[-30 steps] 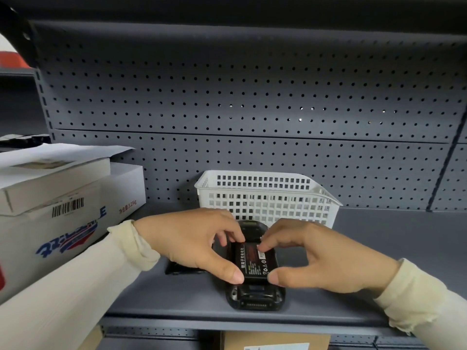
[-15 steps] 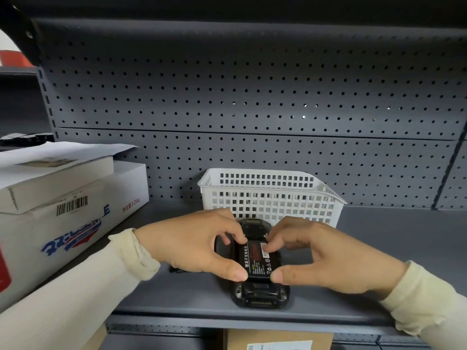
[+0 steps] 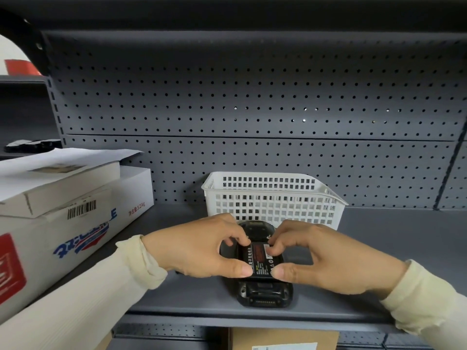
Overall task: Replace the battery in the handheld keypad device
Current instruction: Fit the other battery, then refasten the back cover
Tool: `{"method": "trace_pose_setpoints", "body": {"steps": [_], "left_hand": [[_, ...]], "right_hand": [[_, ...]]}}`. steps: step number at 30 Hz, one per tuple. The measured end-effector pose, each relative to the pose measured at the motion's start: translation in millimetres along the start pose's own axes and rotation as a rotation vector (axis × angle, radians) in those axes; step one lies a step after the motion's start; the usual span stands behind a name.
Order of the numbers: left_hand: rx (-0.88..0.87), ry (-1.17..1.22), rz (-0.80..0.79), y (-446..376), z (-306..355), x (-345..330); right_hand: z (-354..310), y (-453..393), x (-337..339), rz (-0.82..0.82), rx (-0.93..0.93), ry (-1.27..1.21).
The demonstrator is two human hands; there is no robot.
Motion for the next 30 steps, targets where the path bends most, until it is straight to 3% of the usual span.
{"method": "trace_pose_setpoints", "body": {"steps": [3,9,15,18,25,30], "left_hand": [[-0.009,-0.034,-0.004,4.1,-2.0,2.3],[0.121,0.026,0.152,19.5,-36.9,33.3],[0.239,-0.052,-0.173,30.6,-66.3,19.5],[0.257,-0.054,-0.247,30.5,-70.0,9.8],[0.211,-0.03,-0.157,27.8,-69.3,11.6],[0.184,-0.098,-0.021,32.4,-66.2,21.6]], "right_hand": [[0.5,0.7,0.8,-0.001,0.0,-0.009],[5.7,5.6,-1.7,0.052,0.007,-0.001],[5.9,6.0,-0.5,0.055,0.035,-0.032],[4.6,4.9,0.4,0.033,0.047,-0.057],[5.1,0.9,4.7,0.035,0.034,-0.062],[5.3,-1.9,9.5,0.144,0.054,-0.077]]}}
Point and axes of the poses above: each hand's wrist, its own y-axis away from the middle knuckle, its own x-axis out of the back of the hand, z = x × y, the point moved 6 cm from there along -y, towards the middle knuckle, and after that the axes turned 12 degrees about -y, right-handed, at the moved point
